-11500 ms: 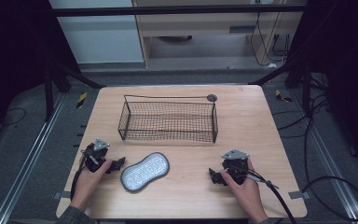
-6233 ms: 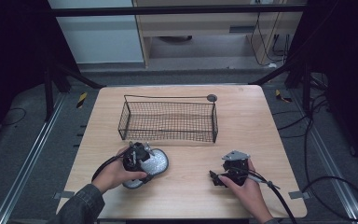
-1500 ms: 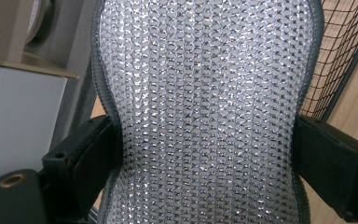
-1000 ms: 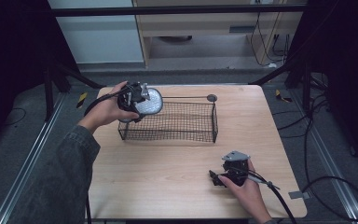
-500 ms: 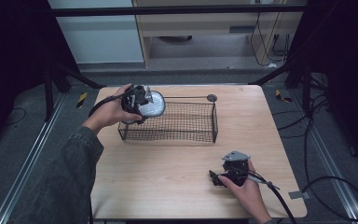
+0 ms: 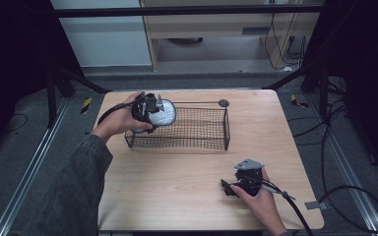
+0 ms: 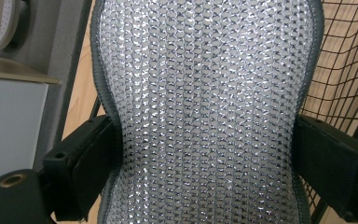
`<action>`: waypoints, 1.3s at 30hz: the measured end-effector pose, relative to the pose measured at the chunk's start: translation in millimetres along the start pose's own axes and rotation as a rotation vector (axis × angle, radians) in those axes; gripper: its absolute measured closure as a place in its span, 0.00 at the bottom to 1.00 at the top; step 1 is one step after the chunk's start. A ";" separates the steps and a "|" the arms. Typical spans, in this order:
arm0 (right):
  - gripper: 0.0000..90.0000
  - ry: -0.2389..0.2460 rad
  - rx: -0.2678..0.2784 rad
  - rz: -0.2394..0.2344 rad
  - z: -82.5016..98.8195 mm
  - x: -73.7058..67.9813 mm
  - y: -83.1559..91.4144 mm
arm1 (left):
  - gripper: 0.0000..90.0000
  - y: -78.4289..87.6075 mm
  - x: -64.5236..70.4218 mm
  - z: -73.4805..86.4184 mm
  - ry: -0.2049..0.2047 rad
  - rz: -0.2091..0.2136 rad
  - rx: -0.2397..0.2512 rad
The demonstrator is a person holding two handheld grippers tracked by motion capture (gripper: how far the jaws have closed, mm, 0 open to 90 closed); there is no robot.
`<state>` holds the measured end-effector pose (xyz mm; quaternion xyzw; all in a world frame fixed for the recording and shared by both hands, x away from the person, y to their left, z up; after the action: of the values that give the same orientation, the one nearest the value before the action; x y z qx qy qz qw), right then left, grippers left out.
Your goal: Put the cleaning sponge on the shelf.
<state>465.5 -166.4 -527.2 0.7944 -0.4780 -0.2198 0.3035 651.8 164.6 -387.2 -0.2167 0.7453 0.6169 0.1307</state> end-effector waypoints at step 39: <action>0.01 0.000 0.002 0.003 0.3 -0.2 0.3 | 0.06 -22.2 2.9 1.2 0.036 0.056 0.004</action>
<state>465.1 -166.4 -527.2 0.7940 -0.4793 -0.2190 0.3031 660.0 162.1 -408.0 -0.2066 0.7544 0.6150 0.1003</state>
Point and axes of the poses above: each handheld gripper's, and its own axes: y roughly backward along the jaws, z roughly out of its underside, x roughly to its right, the point moved 2 cm from there along -y, roughly forward along the jaws, and after that the axes turned 5 degrees about -y, right-handed, at the moved point
